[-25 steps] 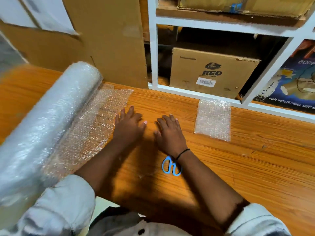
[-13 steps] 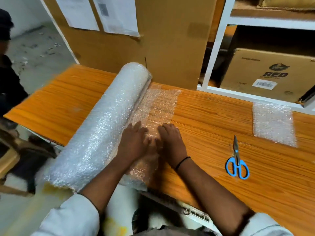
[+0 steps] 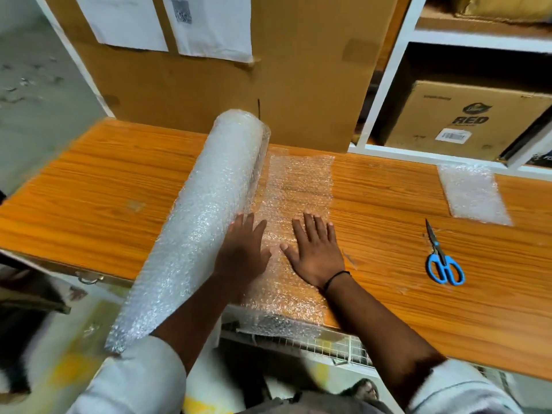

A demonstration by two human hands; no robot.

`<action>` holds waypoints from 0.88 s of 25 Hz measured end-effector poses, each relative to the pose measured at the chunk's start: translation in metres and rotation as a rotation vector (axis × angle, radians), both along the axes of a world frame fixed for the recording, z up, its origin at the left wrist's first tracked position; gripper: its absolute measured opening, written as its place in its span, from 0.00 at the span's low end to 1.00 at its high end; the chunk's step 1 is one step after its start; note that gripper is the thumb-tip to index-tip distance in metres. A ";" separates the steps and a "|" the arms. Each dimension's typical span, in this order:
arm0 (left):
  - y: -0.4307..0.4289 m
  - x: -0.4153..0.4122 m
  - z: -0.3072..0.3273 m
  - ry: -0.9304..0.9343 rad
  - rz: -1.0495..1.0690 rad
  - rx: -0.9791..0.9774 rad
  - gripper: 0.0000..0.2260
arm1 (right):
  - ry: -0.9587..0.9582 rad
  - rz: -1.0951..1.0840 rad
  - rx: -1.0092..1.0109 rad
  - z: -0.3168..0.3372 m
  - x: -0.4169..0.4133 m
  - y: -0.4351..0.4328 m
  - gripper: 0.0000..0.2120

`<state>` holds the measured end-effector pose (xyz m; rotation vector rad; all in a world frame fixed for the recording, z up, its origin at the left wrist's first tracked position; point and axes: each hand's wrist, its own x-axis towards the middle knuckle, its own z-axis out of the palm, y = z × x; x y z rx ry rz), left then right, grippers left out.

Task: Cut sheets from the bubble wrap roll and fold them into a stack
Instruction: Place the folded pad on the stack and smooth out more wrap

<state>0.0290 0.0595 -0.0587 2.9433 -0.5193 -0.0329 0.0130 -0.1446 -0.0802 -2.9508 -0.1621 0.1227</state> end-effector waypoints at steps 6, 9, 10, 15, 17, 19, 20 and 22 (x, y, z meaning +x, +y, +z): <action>-0.009 -0.002 -0.009 0.030 -0.087 0.005 0.36 | 0.023 -0.047 -0.049 0.002 -0.008 -0.036 0.38; -0.024 -0.002 -0.010 0.068 -0.144 -0.051 0.35 | 0.040 -0.090 -0.048 0.003 -0.008 -0.057 0.38; -0.028 -0.002 -0.010 0.072 -0.162 -0.085 0.33 | 0.047 -0.098 -0.044 0.003 -0.007 -0.064 0.38; -0.042 -0.021 -0.005 0.060 -0.341 -0.242 0.30 | 0.099 -0.055 -0.036 0.015 -0.005 -0.088 0.40; -0.045 -0.031 -0.008 0.087 -0.404 -0.192 0.30 | 0.043 -0.035 0.004 0.020 -0.014 -0.084 0.38; -0.047 -0.032 -0.014 0.127 -0.415 -0.081 0.32 | -0.005 0.003 0.029 0.023 -0.030 -0.071 0.35; -0.047 -0.030 -0.016 0.138 -0.408 -0.028 0.32 | -0.020 0.024 0.032 0.024 -0.040 -0.064 0.34; -0.051 -0.022 -0.020 0.135 -0.399 0.041 0.32 | -0.033 0.044 0.039 0.022 -0.060 -0.052 0.33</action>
